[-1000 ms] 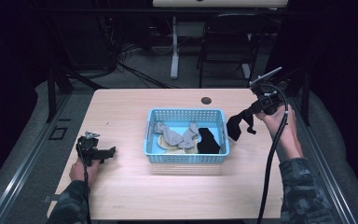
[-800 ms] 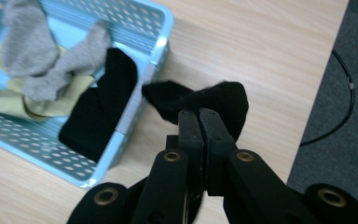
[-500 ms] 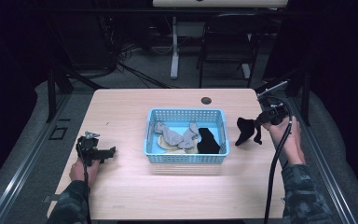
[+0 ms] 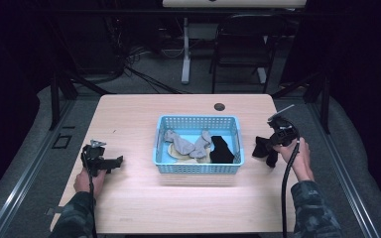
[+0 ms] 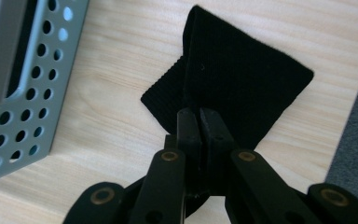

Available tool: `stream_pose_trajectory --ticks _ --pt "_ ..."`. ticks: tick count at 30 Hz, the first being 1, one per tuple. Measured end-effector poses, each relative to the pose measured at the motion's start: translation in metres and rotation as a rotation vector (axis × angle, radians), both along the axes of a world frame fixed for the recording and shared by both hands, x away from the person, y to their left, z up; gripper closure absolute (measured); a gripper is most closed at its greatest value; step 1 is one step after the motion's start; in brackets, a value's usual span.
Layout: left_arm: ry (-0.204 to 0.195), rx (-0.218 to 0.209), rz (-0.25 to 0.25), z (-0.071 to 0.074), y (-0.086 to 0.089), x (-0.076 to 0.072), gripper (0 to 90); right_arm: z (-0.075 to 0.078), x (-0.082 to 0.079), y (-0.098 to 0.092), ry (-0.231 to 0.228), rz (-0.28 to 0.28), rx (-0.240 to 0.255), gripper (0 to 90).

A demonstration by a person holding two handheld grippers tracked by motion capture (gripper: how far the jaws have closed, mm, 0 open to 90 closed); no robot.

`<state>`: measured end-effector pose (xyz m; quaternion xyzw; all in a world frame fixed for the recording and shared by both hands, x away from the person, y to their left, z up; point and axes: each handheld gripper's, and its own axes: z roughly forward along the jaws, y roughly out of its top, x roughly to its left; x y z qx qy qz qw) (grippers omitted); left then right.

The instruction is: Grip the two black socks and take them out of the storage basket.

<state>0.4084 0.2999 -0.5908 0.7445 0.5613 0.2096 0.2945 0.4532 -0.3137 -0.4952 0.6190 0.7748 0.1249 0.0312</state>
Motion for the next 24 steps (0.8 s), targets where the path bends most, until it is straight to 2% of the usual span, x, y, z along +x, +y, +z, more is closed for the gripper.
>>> stream_pose_trajectory --ticks 5,6,7,8,9,10,11,12,13,14,16,20,21,22,24 --pt "0.001 0.000 0.001 0.000 0.000 0.000 0.3 -0.010 0.000 0.000 0.014 -0.008 0.007 85.3" --pt "0.001 0.000 0.001 0.000 0.000 0.000 0.3 -0.015 0.000 0.000 0.009 -0.025 0.018 84.8" --pt "0.000 0.000 0.000 0.000 0.000 0.000 0.3 -0.017 0.000 -0.001 0.011 -0.012 0.021 84.0" --pt "0.001 0.000 0.000 0.000 0.000 0.000 0.3 -0.016 0.000 -0.001 0.033 -0.009 0.021 82.7" --pt "0.001 0.000 0.001 0.000 0.000 0.000 0.3 -0.017 0.000 -0.002 0.035 0.000 0.015 79.8" --pt "0.001 0.000 0.001 0.000 0.000 0.000 0.3 -0.018 0.000 -0.002 0.023 -0.008 0.029 75.4" --pt "0.001 0.000 0.001 0.000 0.000 0.000 0.3 -0.018 0.000 -0.002 0.023 -0.008 0.029 75.4" --pt "0.001 0.000 0.001 0.000 0.000 0.000 0.3 -0.015 -0.001 -0.003 0.022 -0.003 0.030 68.9" --pt "0.001 0.000 0.001 0.000 0.000 0.000 0.3 -0.013 -0.002 -0.003 0.006 -0.010 0.042 57.9" --pt "0.001 0.000 0.001 0.000 0.000 0.000 0.3 -0.009 -0.003 -0.005 0.010 0.010 0.051 53.8" --pt "0.001 0.000 0.001 0.000 0.000 0.000 0.3 -0.002 -0.005 -0.005 -0.014 0.012 0.055 42.2" --pt "0.001 0.000 0.001 0.000 0.000 0.000 0.3 0.015 -0.010 -0.004 -0.052 0.029 0.064 24.7" --pt "0.001 0.000 0.001 0.000 0.000 0.000 0.3 0.015 -0.010 -0.004 -0.052 0.029 0.064 24.7" --pt "0.001 0.000 0.001 0.000 0.000 0.000 0.3 0.025 -0.012 -0.001 -0.080 0.037 0.068 17.2" --pt "0.001 0.000 0.000 0.000 0.000 0.000 0.3 0.035 -0.014 0.004 -0.102 0.062 0.076 14.5"
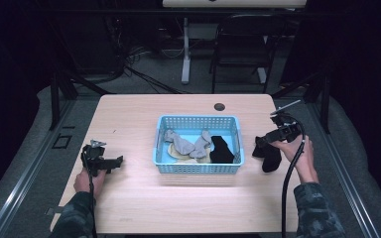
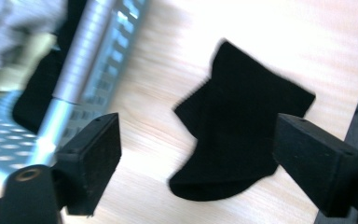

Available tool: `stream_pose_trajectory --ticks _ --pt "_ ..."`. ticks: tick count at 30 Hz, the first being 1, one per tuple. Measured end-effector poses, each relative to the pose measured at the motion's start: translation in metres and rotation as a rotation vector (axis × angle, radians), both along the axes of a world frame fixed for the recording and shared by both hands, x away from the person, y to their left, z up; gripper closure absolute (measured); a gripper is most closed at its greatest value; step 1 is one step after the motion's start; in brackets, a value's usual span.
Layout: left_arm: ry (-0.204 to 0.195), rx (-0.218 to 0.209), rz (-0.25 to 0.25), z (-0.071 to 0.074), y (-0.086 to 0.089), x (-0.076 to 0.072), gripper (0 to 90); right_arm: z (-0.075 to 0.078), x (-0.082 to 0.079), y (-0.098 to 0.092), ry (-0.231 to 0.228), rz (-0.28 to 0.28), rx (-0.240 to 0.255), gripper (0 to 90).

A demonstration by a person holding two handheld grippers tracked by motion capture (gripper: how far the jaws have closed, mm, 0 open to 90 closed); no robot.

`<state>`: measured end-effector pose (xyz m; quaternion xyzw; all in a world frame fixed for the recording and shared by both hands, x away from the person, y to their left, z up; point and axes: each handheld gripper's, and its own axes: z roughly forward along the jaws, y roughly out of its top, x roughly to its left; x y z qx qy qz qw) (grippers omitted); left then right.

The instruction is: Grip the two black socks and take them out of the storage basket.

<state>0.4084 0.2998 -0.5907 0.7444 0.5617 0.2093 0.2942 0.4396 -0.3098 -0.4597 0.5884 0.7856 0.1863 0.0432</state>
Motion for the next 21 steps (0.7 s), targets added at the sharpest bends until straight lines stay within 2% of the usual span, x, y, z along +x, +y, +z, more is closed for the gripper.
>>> stream_pose_trajectory --ticks 3,6,8,9,13,15,19,21 --pt "0.000 0.000 0.000 0.000 0.000 0.000 0.3 0.015 -0.002 0.012 -0.037 0.030 0.004 10.3" --pt "0.000 0.000 0.000 0.000 0.000 0.000 0.3 0.028 -0.003 0.027 -0.059 0.071 -0.002 6.4" --pt "0.000 0.000 0.000 0.000 0.000 0.000 0.3 0.031 -0.002 0.032 -0.064 0.082 -0.001 5.1" --pt "-0.001 0.000 0.000 0.000 0.000 0.000 0.3 0.037 -0.001 0.041 -0.073 0.108 -0.002 3.7" --pt "0.000 0.000 0.000 0.000 0.000 0.000 0.3 0.043 0.003 0.059 -0.098 0.137 -0.005 3.0" --pt "0.000 0.000 0.000 0.000 0.000 0.000 0.3 0.044 0.005 0.063 -0.095 0.148 -0.004 3.0" --pt "0.000 0.000 0.000 0.000 0.000 0.000 0.3 0.043 0.012 0.082 -0.094 0.187 -0.014 3.2" --pt "0.000 0.000 0.000 0.000 0.000 0.000 0.3 0.042 0.015 0.089 -0.086 0.208 -0.001 3.4"
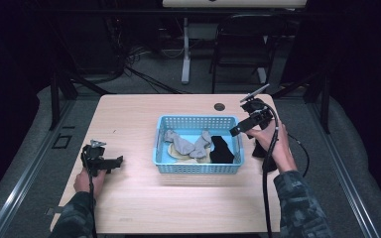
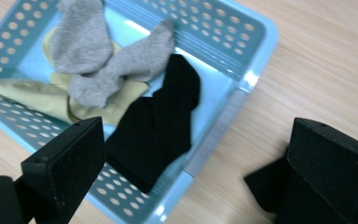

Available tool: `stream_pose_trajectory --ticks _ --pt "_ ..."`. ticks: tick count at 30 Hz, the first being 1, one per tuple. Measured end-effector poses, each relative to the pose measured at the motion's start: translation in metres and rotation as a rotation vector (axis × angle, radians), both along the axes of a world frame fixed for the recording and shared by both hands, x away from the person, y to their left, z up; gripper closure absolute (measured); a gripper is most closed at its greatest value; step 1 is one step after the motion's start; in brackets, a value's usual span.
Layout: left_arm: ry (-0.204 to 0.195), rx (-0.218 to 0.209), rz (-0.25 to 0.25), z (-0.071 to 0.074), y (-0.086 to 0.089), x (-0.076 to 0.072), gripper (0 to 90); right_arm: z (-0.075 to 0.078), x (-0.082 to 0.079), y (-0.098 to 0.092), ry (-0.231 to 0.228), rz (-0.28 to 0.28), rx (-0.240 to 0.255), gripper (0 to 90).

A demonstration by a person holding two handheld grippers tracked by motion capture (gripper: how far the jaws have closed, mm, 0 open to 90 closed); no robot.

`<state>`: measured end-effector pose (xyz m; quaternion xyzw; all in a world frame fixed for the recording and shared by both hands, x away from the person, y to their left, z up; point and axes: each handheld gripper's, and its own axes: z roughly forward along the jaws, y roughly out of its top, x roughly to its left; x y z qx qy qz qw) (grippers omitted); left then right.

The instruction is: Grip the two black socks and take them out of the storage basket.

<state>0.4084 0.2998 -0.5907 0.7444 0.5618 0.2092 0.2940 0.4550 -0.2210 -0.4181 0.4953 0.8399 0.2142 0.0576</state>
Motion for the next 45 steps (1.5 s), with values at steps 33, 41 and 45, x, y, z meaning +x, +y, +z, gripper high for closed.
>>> stream_pose_trajectory --ticks 33,41,45 --pt "0.000 0.000 0.000 0.000 0.000 0.000 0.3 -0.068 0.040 0.069 0.127 0.064 -0.052 14.8" --pt "0.000 0.000 0.000 0.000 0.000 0.000 0.3 -0.084 0.046 0.073 0.152 0.031 -0.079 19.2" --pt "0.000 0.000 0.000 0.000 0.000 0.000 0.3 -0.095 0.048 0.073 0.128 -0.041 -0.062 25.0"
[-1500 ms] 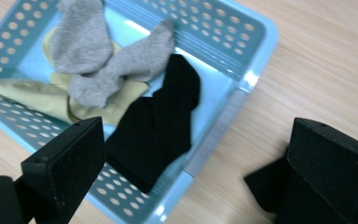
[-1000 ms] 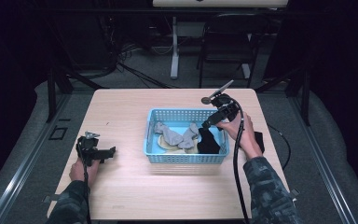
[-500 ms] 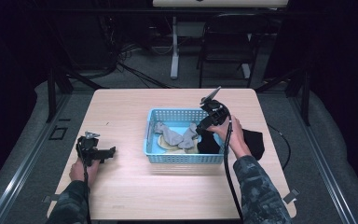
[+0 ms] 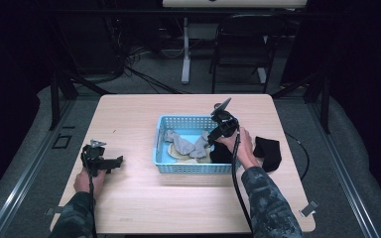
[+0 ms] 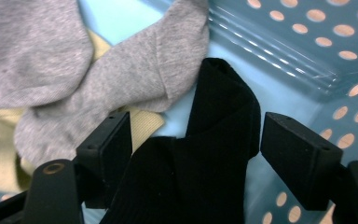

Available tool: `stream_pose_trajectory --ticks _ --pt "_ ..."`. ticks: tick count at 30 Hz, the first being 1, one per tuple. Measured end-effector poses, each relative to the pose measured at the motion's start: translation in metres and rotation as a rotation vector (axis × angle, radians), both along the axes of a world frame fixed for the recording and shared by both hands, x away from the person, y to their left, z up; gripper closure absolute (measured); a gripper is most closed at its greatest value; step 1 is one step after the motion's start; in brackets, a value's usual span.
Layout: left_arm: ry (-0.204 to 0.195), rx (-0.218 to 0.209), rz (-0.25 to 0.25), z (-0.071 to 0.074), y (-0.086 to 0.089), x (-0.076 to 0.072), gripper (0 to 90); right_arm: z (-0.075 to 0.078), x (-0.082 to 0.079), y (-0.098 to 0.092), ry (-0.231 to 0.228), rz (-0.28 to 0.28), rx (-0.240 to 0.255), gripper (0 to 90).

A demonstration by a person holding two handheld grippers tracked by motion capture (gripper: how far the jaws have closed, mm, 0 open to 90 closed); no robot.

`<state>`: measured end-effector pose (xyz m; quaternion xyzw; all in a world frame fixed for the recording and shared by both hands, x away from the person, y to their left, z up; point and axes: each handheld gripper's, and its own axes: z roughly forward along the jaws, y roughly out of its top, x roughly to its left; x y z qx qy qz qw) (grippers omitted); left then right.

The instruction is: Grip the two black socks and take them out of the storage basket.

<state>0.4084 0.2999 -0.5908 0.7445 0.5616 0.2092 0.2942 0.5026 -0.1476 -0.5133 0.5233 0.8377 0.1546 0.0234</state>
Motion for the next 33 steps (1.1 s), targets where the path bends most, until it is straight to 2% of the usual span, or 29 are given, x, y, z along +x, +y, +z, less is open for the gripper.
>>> stream_pose_trajectory --ticks 2,4,5,7,9,11,17,18,21,22,24,27,28,30,33 --pt "0.000 0.000 0.000 0.000 0.000 0.000 0.3 -0.002 0.001 0.000 0.002 -0.002 -0.019 28.1" --pt "0.000 0.000 0.000 0.000 0.000 0.000 0.3 -0.005 0.001 0.000 0.002 -0.025 -0.010 29.9" --pt "-0.001 0.000 -0.001 0.000 0.000 0.000 0.3 -0.006 0.002 0.000 0.008 -0.022 -0.021 31.1" --pt "0.000 0.000 0.000 0.000 0.000 0.000 0.3 -0.009 0.002 0.001 -0.007 -0.046 -0.012 33.3" --pt "0.000 0.000 0.000 0.000 0.000 0.000 0.3 -0.010 0.004 0.002 0.009 -0.046 -0.042 34.0" --pt "-0.001 0.000 -0.001 0.000 0.000 0.000 0.3 -0.012 0.004 0.003 0.004 -0.063 -0.039 34.9" --pt "0.000 0.000 0.000 0.000 0.000 0.000 0.2 -0.020 0.006 0.004 0.023 -0.093 -0.082 52.1" --pt "0.000 0.000 0.000 0.000 0.000 0.000 0.3 -0.020 0.006 0.004 0.023 -0.093 -0.082 52.1" --pt "0.000 0.000 0.000 0.000 0.000 0.000 0.3 -0.021 0.006 0.005 0.031 -0.085 -0.100 67.4" --pt "0.000 0.000 0.000 0.000 0.000 0.000 0.3 -0.020 0.006 0.006 0.040 -0.081 -0.100 76.0" --pt "0.000 0.000 0.000 0.000 0.000 0.000 0.3 -0.018 0.006 0.007 0.035 -0.080 -0.096 81.1" --pt "0.000 0.000 0.000 0.000 0.000 0.000 0.3 -0.013 0.005 0.005 0.024 -0.080 -0.083 83.0" --pt "0.000 0.000 0.000 0.000 0.000 0.000 0.3 -0.010 0.005 0.004 0.033 -0.064 -0.088 83.1" --pt "0.000 0.000 -0.001 0.000 0.000 0.000 0.3 -0.007 0.002 0.004 0.010 -0.073 -0.067 83.4" --pt "0.000 0.000 0.000 0.000 0.000 0.000 0.3 0.000 0.001 0.002 0.007 -0.057 -0.060 83.5"
